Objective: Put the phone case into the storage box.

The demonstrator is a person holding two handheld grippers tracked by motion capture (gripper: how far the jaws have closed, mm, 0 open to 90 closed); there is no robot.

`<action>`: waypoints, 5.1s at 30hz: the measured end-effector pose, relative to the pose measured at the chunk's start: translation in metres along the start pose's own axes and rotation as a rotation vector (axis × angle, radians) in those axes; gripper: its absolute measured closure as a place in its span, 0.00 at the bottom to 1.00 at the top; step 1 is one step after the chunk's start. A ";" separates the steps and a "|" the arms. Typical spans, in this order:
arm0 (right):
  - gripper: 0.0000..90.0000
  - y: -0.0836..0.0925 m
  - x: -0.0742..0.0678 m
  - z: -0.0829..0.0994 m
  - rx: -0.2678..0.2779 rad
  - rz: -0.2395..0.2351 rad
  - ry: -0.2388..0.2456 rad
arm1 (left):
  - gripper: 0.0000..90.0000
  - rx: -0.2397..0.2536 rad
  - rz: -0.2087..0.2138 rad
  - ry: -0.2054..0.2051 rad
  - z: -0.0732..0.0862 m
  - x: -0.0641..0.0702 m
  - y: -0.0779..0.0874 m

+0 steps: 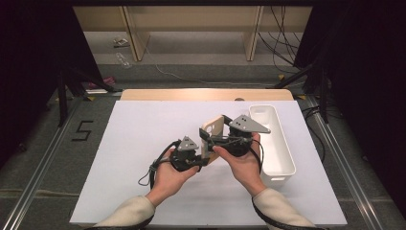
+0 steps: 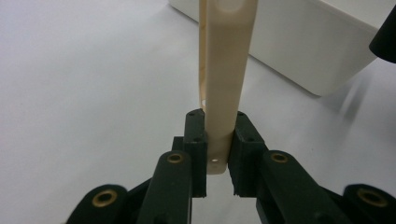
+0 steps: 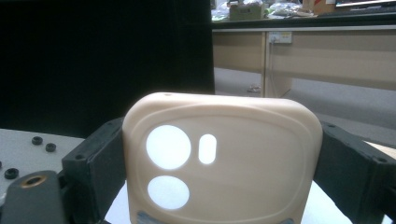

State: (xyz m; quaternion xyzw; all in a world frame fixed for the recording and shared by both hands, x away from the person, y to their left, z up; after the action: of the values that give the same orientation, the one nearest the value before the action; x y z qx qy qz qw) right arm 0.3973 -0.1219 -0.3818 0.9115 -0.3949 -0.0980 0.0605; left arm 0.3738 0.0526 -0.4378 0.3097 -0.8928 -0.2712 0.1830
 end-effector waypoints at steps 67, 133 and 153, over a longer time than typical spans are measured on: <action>0.13 0.018 0.016 -0.019 0.063 0.083 -0.002 | 0.00 0.114 -0.041 -0.131 0.021 -0.030 0.062; 0.13 0.052 0.055 -0.046 0.130 0.233 -0.013 | 0.00 0.137 -0.112 -0.110 0.036 -0.058 0.087; 0.13 0.063 0.067 -0.052 0.143 0.289 -0.018 | 0.00 0.140 -0.115 -0.105 0.037 -0.059 0.086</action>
State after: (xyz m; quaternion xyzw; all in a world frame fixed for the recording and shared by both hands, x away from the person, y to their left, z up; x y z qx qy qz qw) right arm 0.4095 -0.2125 -0.3281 0.8462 -0.5284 -0.0681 0.0055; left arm 0.3602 0.1617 -0.4243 0.3578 -0.8987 -0.2340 0.0983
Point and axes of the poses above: each handheld gripper's, and its own axes: y roughly backward along the jaws, z roughly out of its underside, x roughly to its right, the point moved 1 cm from there along -y, roughly forward along the jaws, and after that the axes turned 1 degree about -y, right-handed, at the moved point
